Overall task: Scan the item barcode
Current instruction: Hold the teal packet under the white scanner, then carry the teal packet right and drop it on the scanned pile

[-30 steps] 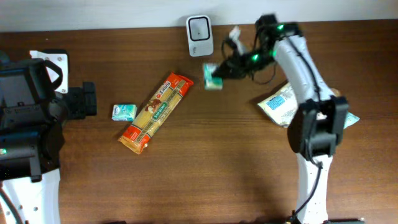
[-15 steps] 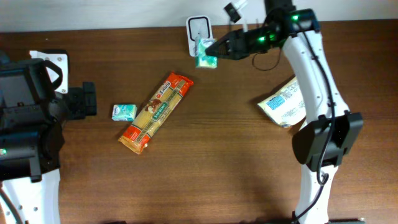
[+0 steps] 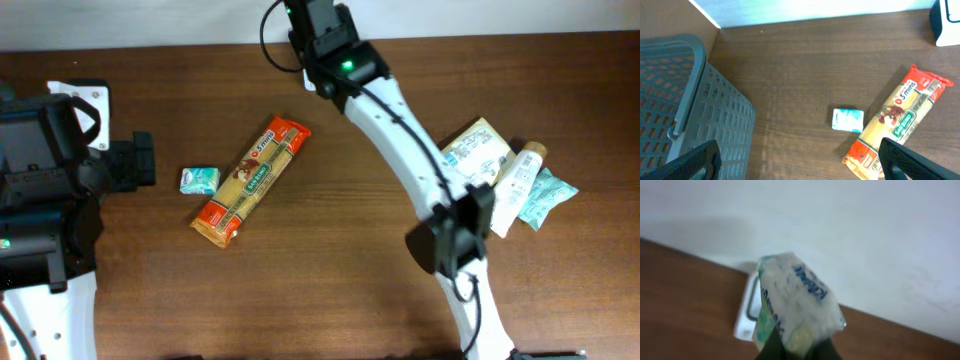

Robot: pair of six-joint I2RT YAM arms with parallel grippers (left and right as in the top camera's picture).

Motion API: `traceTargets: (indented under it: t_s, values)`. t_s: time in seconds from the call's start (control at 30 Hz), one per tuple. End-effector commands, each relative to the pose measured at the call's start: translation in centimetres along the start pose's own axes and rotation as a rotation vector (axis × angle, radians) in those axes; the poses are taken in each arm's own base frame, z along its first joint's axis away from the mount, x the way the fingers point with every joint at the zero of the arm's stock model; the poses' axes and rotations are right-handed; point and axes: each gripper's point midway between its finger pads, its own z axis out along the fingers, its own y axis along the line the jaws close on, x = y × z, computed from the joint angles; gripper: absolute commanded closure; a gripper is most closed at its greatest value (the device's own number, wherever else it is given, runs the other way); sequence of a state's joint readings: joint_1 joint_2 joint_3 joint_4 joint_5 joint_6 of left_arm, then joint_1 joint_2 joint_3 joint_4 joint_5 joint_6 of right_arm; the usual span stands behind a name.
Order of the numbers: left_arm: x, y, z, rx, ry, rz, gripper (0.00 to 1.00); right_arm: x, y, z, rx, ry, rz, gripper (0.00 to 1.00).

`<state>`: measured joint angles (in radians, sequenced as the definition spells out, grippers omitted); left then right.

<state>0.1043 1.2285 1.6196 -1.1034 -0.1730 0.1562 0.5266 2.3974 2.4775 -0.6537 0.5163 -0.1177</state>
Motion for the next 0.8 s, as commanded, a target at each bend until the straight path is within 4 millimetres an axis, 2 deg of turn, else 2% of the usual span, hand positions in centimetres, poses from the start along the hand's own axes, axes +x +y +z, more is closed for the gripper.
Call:
traceTargets:
  t_s: [0.0,0.07,0.13,0.5,0.57,0.6,0.63,0.67,0.7,0.77]
  values:
    - [-0.1,0.2,-0.2,-0.004,-0.008,-0.016,0.01,5.0,0.2,6.1,0.101,0.075,-0.140,0.96]
    - [-0.1,0.2,-0.2,-0.004,-0.008,-0.016,0.01,7.4,1.2,8.3,0.100,0.105,-0.167,0.96]
    - [-0.1,0.2,-0.2,-0.004,-0.008,-0.016,0.01,8.6,1.8,9.1,0.097,0.125,-0.179,0.96]
    - [-0.1,0.2,-0.2,-0.004,-0.008,-0.016,0.01,9.0,1.8,9.0,0.081,0.142,-0.187,0.96]
    - [-0.1,0.2,-0.2,-0.004,-0.008,-0.016,0.01,8.3,2.1,8.2,0.033,0.139,-0.183,0.96]
    - [-0.1,0.2,-0.2,-0.004,-0.008,-0.016,0.01,7.3,2.0,7.5,0.007,0.119,-0.172,0.96]
    - [-0.1,0.2,-0.2,-0.004,-0.008,-0.016,0.01,5.9,1.6,6.6,-0.012,0.094,-0.159,0.96]
    - [-0.1,0.2,-0.2,-0.004,-0.008,-0.016,0.01,3.5,1.0,4.9,-0.037,0.042,-0.185,0.96]
    - [-0.1,0.2,-0.2,-0.004,-0.008,-0.016,0.01,2.0,0.3,3.9,-0.034,0.005,-0.274,0.96]
    - [-0.1,0.2,-0.2,-0.004,-0.008,-0.016,0.01,1.3,0.1,3.8,-0.026,-0.019,-0.410,0.96]
